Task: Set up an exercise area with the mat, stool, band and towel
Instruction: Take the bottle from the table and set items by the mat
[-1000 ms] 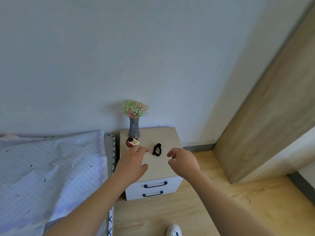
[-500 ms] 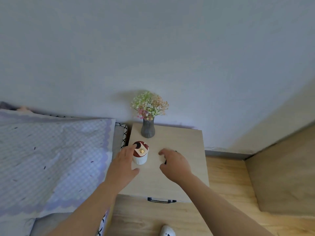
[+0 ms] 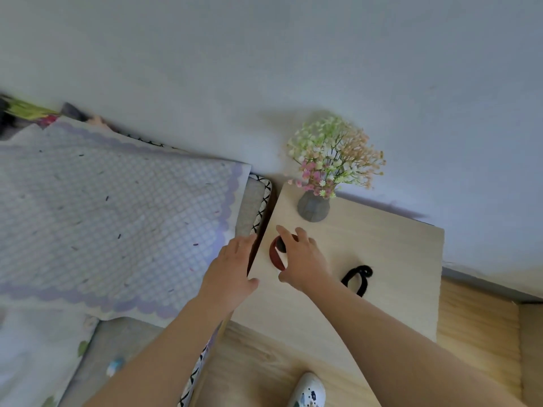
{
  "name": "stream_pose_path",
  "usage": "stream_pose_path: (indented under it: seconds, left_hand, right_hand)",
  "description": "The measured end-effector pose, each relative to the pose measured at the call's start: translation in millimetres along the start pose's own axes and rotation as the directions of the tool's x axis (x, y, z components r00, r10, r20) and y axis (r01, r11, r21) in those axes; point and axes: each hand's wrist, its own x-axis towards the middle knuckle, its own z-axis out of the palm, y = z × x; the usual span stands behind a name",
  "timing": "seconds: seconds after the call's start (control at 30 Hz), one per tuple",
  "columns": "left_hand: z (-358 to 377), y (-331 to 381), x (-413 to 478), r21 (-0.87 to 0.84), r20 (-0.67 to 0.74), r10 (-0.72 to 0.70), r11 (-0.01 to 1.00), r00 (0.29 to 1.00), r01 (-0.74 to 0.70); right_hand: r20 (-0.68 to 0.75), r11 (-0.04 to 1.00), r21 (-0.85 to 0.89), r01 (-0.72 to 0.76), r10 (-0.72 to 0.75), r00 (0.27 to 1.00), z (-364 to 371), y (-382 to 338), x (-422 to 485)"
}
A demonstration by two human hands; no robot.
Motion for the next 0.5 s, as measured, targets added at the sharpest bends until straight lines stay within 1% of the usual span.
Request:
stream_pose_path:
  seconds: [0.27, 0.37, 0.5]
  left_hand:
    - [13, 5, -7, -0.076, 0.012, -0.021, 0.997, 1.0, 0.022]
    - [15, 1, -16, -0.091, 0.006, -0.003, 0.996, 1.0, 0.004]
    - [12, 4, -29, -0.106, 0.034, 0.08, 0.992, 0.996, -0.076]
  right_hand:
    - [-0.06, 1.0, 0.003, -0.002, 0.003, 0.998, 18, 8, 0]
    - [-0.087, 0.998, 0.048, -0.043, 0.048, 0.995, 21, 11, -17]
    - [-0.15, 0.986, 0.111, -0.127, 0.142, 0.978, 12, 8, -49]
